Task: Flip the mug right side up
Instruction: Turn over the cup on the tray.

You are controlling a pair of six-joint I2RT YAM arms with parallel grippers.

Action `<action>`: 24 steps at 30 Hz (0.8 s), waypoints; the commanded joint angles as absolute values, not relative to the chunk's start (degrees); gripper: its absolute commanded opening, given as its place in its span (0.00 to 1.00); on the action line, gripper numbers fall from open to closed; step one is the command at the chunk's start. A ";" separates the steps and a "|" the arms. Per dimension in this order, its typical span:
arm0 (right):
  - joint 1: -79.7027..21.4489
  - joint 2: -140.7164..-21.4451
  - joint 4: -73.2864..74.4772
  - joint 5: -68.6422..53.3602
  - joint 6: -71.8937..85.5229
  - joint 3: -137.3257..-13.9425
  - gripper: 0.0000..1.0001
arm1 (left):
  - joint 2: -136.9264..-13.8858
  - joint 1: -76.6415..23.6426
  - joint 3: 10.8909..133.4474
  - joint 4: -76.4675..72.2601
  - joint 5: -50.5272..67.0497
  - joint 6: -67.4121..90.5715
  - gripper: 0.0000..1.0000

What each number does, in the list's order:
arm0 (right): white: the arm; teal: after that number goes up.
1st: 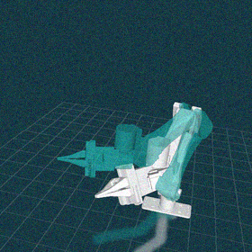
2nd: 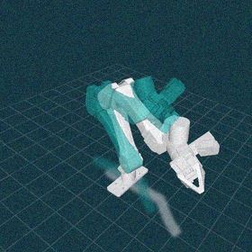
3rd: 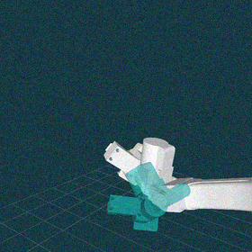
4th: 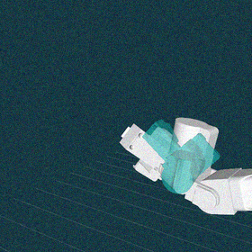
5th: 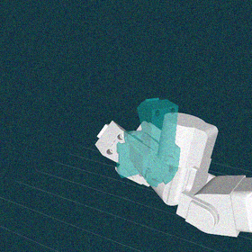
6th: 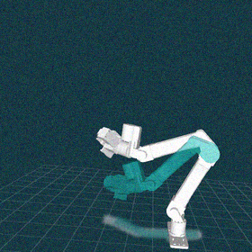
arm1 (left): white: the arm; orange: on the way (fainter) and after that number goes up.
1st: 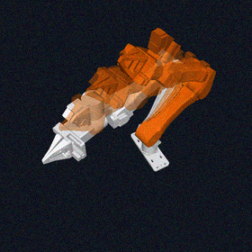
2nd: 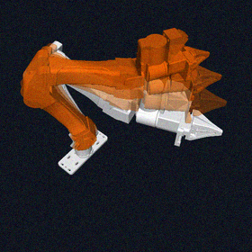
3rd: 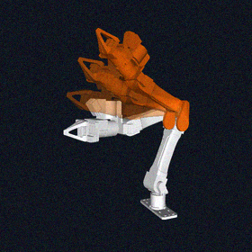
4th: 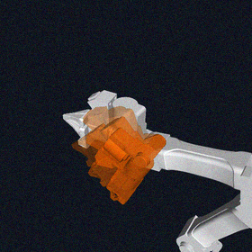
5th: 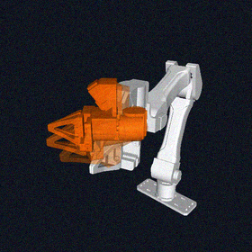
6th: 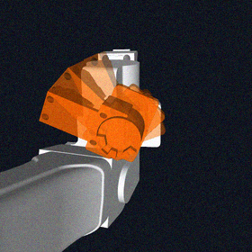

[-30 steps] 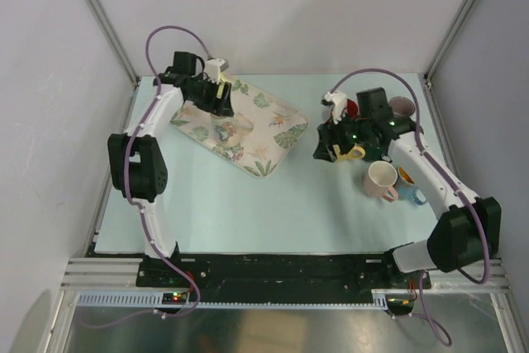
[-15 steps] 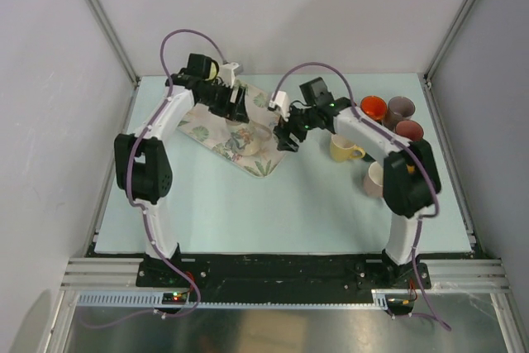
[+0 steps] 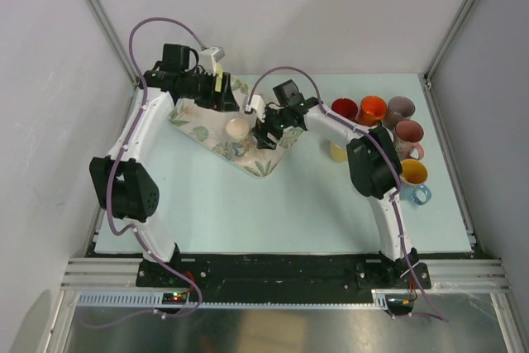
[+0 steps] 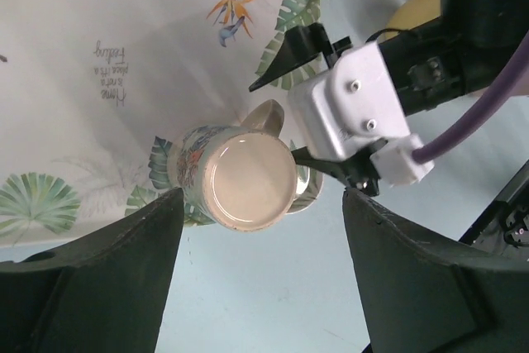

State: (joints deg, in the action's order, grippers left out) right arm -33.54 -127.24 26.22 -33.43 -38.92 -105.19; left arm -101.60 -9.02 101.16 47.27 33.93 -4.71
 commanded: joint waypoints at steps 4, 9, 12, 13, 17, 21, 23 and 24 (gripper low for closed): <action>-36.13 -129.53 24.60 -35.76 -37.72 -108.52 0.74 | -96.69 -7.36 100.38 46.88 32.16 -3.54 0.81; -36.42 -130.15 25.89 -35.77 -37.43 -106.95 0.53 | -91.73 -4.98 98.57 46.91 27.92 -7.60 0.81; -36.29 -129.63 26.64 -36.70 -36.82 -106.41 0.34 | -88.57 -4.70 96.43 46.87 25.51 -13.74 0.80; -36.30 -129.46 26.68 -36.90 -36.21 -106.38 0.29 | -87.57 -4.72 95.46 46.81 24.93 -15.53 0.80; -36.09 -128.42 26.82 -38.44 -32.18 -106.66 0.11 | -83.87 -4.70 91.25 45.76 24.35 -21.78 0.79; -35.13 -127.17 26.13 -41.68 -24.82 -106.93 0.01 | -79.12 -5.41 82.97 41.67 24.14 -28.50 0.79; -34.25 -126.89 25.56 -45.05 -18.90 -107.46 0.00 | -76.12 -6.43 78.51 38.85 23.61 -32.02 0.79; -33.56 -126.86 25.04 -47.93 -15.87 -107.70 0.00 | -74.31 -7.12 75.86 37.31 23.10 -34.03 0.79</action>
State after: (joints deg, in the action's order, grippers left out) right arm -35.24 -129.86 26.09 -38.06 -28.69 -105.67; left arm -79.77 -5.08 82.32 43.44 24.75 -23.90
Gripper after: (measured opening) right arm 0.263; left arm 0.789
